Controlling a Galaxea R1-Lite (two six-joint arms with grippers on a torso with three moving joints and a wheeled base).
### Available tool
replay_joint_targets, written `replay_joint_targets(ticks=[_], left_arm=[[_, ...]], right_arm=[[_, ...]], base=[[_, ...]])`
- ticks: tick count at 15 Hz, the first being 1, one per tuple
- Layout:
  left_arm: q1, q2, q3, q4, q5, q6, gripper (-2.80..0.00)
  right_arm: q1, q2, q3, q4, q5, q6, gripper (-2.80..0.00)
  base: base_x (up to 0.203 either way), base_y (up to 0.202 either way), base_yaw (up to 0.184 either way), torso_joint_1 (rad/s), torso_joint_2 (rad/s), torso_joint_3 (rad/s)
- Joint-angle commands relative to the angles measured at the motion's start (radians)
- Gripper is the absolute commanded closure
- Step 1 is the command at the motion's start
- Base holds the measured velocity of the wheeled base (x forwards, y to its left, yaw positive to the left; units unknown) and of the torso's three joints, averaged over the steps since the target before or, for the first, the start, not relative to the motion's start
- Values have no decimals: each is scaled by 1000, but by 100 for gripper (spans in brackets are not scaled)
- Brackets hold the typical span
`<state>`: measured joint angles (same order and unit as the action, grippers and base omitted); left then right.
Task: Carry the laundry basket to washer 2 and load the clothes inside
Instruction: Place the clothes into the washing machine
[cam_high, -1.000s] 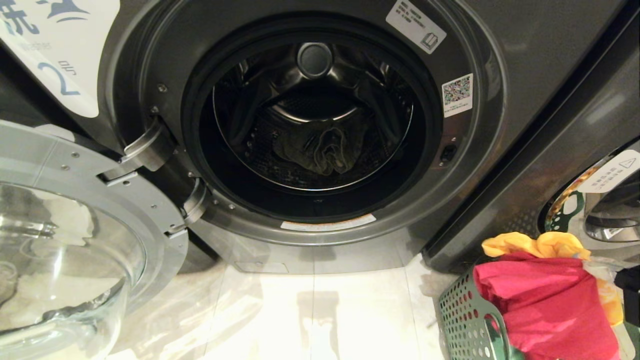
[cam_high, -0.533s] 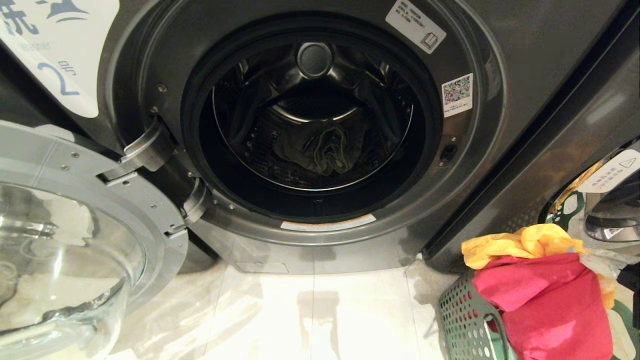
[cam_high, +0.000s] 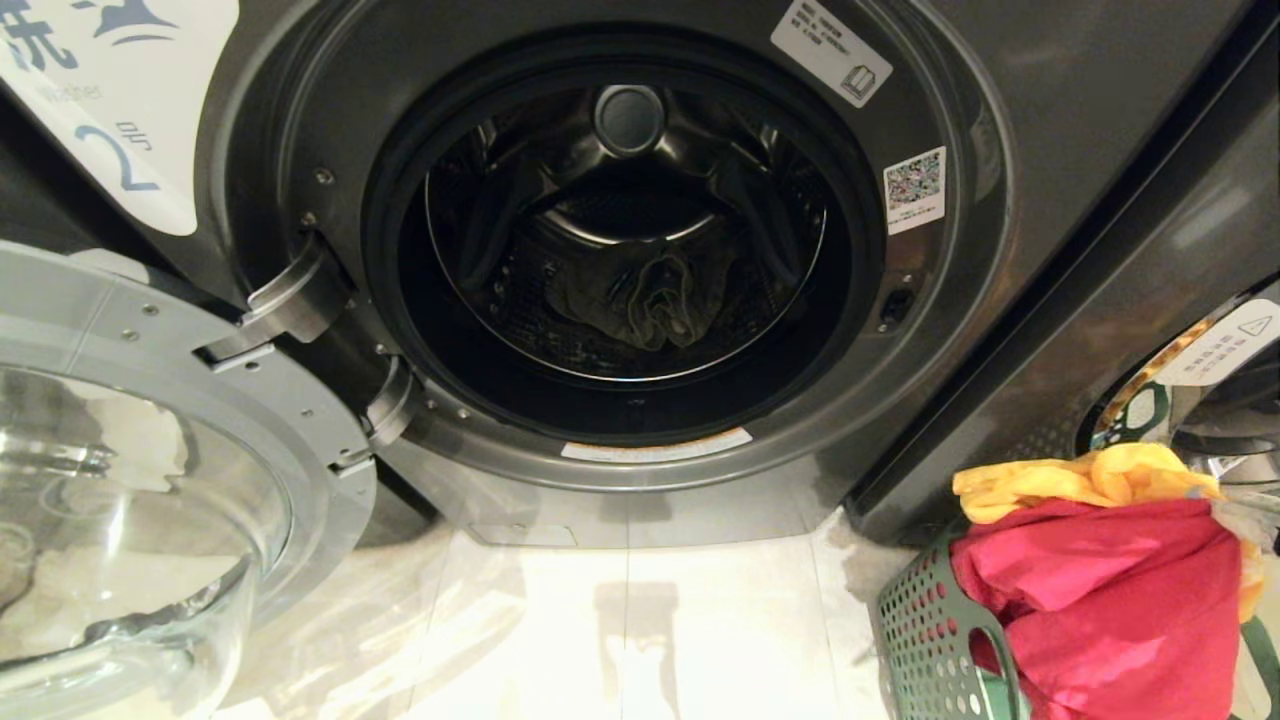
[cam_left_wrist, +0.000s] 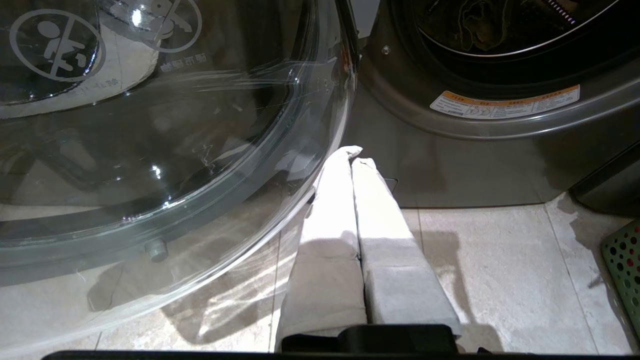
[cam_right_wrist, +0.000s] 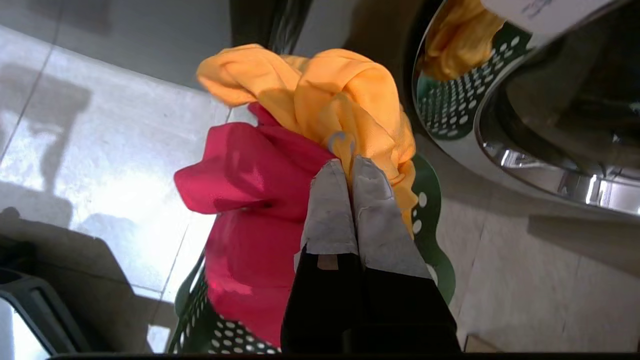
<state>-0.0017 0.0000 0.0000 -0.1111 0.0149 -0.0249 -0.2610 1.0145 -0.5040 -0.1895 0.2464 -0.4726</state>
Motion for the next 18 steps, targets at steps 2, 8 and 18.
replay_joint_targets(ticks=[2,8,18], left_arm=[[0,2,40,-1,0,0,0],[0,2,40,-1,0,0,0],[0,2,40,-1,0,0,0]], right_arm=[[-11,3,-14,1,5,-2,0],[-11,-15,-155,3,5,-2,0],[-1,-184,-239,80,44,-45,0]], base=[[0,0,0,0,0,0],[0,0,0,0,0,0],[0,0,0,0,0,0]])
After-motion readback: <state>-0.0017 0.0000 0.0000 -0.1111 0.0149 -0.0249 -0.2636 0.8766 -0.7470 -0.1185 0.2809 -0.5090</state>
